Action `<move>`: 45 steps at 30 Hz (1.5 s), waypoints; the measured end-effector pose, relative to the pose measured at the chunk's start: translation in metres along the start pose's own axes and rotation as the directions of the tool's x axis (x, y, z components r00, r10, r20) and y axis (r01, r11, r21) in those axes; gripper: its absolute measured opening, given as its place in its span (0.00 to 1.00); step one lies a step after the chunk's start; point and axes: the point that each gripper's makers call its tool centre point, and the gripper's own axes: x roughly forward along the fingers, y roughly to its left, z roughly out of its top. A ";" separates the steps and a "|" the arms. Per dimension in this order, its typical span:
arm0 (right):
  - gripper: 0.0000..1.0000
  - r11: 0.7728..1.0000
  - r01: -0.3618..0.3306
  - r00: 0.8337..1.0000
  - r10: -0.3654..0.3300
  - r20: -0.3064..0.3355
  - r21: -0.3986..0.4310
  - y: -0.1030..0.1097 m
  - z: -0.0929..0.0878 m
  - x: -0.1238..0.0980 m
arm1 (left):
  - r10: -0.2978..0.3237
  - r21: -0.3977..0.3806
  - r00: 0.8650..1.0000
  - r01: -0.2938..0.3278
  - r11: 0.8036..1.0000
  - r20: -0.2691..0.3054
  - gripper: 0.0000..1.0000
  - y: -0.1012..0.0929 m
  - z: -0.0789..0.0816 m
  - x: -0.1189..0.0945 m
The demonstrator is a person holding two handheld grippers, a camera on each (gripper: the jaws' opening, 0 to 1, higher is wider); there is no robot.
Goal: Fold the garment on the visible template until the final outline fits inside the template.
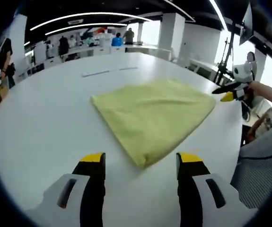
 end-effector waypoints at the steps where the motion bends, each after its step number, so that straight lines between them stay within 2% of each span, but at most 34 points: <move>1: 0.62 1.000 -0.004 1.000 0.004 0.006 -0.006 0.002 0.003 0.000 | 0.002 0.002 1.000 -0.002 1.000 0.006 0.62 0.000 0.002 -0.001; 3: 0.68 1.000 -0.004 1.000 0.005 0.021 -0.016 0.004 0.009 -0.002 | 0.012 0.006 1.000 -0.012 1.000 0.014 0.69 0.000 0.006 -0.003; 15: 0.91 0.998 -0.022 0.995 0.028 0.092 -0.062 0.022 0.038 -0.018 | 0.006 0.004 0.999 -0.007 1.000 0.047 0.95 -0.011 0.027 -0.023; 19: 0.94 0.997 -0.018 0.994 0.027 0.108 -0.080 0.027 0.045 -0.024 | 0.018 0.013 0.996 -0.019 1.000 0.085 0.99 -0.013 0.038 -0.031; 22: 0.95 0.996 -0.020 0.993 0.030 0.118 -0.085 0.030 0.048 -0.027 | 0.010 -0.001 0.996 -0.010 1.000 0.084 0.99 -0.015 0.040 -0.036; 26: 0.99 0.995 -0.015 0.993 0.027 0.117 -0.101 0.034 0.049 -0.032 | 0.028 -0.003 0.997 -0.028 1.000 0.076 0.99 -0.014 0.039 -0.041; 30: 0.99 0.996 0.000 0.992 0.012 0.126 -0.092 0.035 0.050 -0.039 | 0.046 -0.021 0.994 -0.044 0.999 0.096 0.99 -0.014 0.038 -0.047; 37: 0.99 0.997 0.022 0.989 -0.011 0.147 -0.070 0.037 0.050 -0.048 | 0.060 -0.045 0.994 -0.057 0.997 0.092 0.99 -0.014 0.024 -0.053; 45: 0.99 0.997 0.019 0.990 -0.010 0.137 -0.070 0.045 0.047 -0.047 | 0.085 -0.064 0.992 -0.079 0.995 0.093 0.99 -0.009 0.021 -0.061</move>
